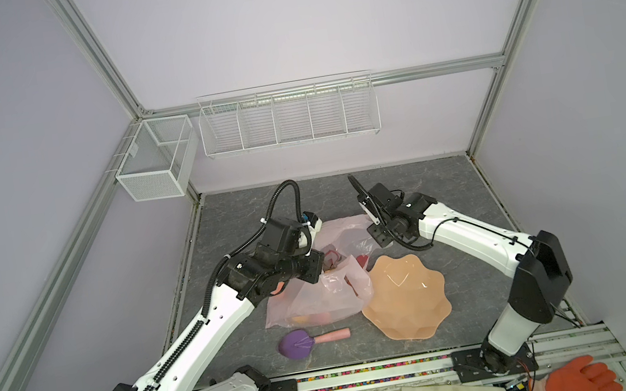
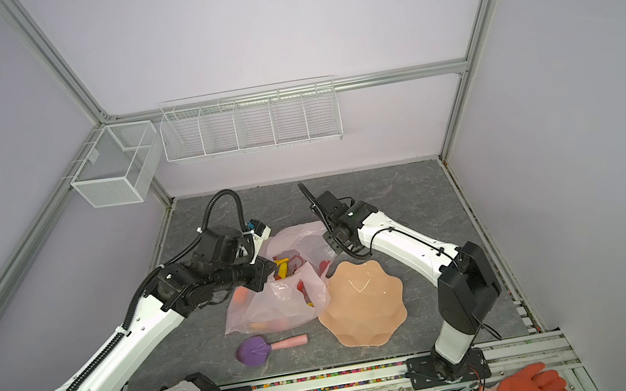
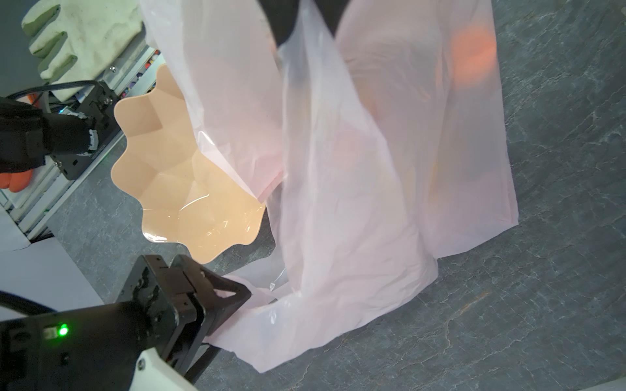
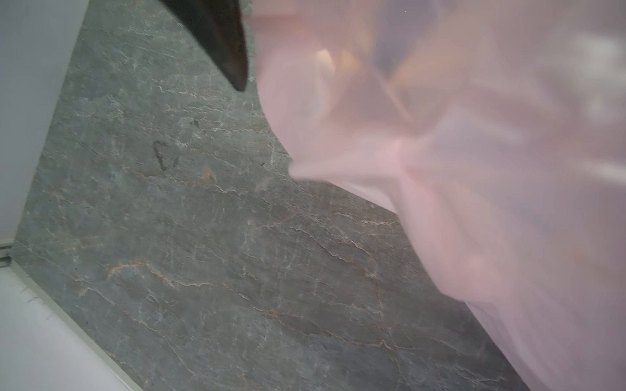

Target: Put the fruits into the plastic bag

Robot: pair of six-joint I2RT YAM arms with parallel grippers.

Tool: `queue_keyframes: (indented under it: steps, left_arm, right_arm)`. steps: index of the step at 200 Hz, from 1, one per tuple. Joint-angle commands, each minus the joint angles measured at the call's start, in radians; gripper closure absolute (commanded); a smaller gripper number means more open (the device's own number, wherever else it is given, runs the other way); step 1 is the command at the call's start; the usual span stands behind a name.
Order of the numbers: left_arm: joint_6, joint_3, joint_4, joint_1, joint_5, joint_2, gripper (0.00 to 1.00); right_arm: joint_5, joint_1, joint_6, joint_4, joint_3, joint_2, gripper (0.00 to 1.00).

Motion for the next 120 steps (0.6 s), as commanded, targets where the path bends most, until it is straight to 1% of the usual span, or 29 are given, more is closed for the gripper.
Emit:
queue_keyframes:
  steps: [1, 14, 19, 36, 54, 63, 85, 99, 120]
  left_arm:
    - [-0.007, 0.096, -0.023, -0.004, 0.024, -0.023, 0.63]
    - [-0.007, 0.157, -0.048, -0.004, 0.031, -0.010, 0.47]
    - [-0.006, 0.182, -0.054, -0.004, 0.035, -0.003, 0.43]
    - [-0.001, 0.279, -0.079, -0.004, 0.059, 0.029, 0.33]
    - [0.013, 0.400, -0.124, -0.009, 0.135, 0.095, 0.27]
    - [0.036, 0.457, -0.163, -0.031, 0.154, 0.134, 0.26]
    - [0.144, 0.568, -0.297, -0.135, 0.106, 0.250, 0.24]
    - [0.183, 0.595, -0.374, -0.159, 0.121, 0.318, 0.24]
    - [0.197, 0.550, -0.385, -0.162, 0.113, 0.343, 0.23]
  right_arm:
    - [-0.091, -0.003, -0.009, 0.044, -0.012, -0.010, 0.80]
    - [-0.107, -0.003, -0.005, 0.049, -0.020, -0.019, 0.91]
    - [-0.109, -0.004, -0.002, 0.050, -0.022, -0.023, 0.94]
    - [-0.118, -0.004, 0.004, 0.052, -0.029, -0.035, 0.94]
    - [-0.116, -0.005, 0.010, 0.049, -0.033, -0.046, 0.94]
    - [-0.115, -0.005, 0.014, 0.046, -0.034, -0.051, 0.94]
    - [-0.118, -0.008, 0.021, 0.046, -0.038, -0.057, 0.94]
    - [-0.127, -0.009, 0.025, 0.043, -0.037, -0.058, 0.94]
    - [-0.135, -0.010, 0.033, 0.037, -0.038, -0.060, 0.94]
